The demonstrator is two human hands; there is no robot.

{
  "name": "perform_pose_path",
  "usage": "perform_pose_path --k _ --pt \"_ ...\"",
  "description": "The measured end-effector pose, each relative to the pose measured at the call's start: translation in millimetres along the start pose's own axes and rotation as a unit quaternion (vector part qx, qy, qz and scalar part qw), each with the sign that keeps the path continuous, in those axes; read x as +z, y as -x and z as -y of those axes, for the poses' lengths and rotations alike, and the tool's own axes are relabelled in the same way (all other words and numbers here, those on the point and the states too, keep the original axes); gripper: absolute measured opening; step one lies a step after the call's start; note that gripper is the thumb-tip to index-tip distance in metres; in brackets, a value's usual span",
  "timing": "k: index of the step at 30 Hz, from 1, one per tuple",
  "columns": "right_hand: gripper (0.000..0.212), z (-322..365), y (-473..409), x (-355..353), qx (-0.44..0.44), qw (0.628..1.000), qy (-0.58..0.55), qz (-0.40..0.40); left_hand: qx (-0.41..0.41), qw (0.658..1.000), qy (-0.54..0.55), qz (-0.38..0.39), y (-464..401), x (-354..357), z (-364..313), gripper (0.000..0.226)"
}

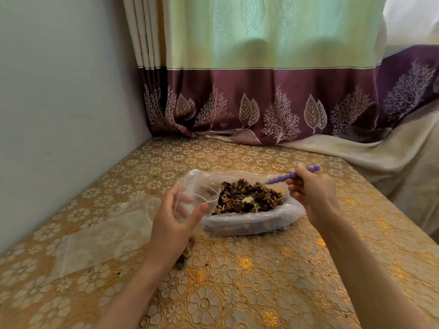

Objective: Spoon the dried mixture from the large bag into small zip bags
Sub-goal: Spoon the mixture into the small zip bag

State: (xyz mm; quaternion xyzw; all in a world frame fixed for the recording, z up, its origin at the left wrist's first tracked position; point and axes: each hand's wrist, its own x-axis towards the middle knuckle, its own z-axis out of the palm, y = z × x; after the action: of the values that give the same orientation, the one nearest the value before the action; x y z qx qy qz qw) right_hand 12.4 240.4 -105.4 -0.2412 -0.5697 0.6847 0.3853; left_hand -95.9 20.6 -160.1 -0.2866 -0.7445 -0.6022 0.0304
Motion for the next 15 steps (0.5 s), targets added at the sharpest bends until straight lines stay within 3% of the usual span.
perform_pose_path --k 7,15 --pt "0.030 29.8 22.6 23.0 -0.043 0.996 -0.040 0.074 0.010 1.000 -0.017 -0.019 1.5 1.7 -4.8 0.081" --pt "0.026 25.5 58.6 55.1 -0.117 0.977 0.004 0.181 0.003 0.999 0.034 -0.036 0.6 1.4 -4.3 0.077"
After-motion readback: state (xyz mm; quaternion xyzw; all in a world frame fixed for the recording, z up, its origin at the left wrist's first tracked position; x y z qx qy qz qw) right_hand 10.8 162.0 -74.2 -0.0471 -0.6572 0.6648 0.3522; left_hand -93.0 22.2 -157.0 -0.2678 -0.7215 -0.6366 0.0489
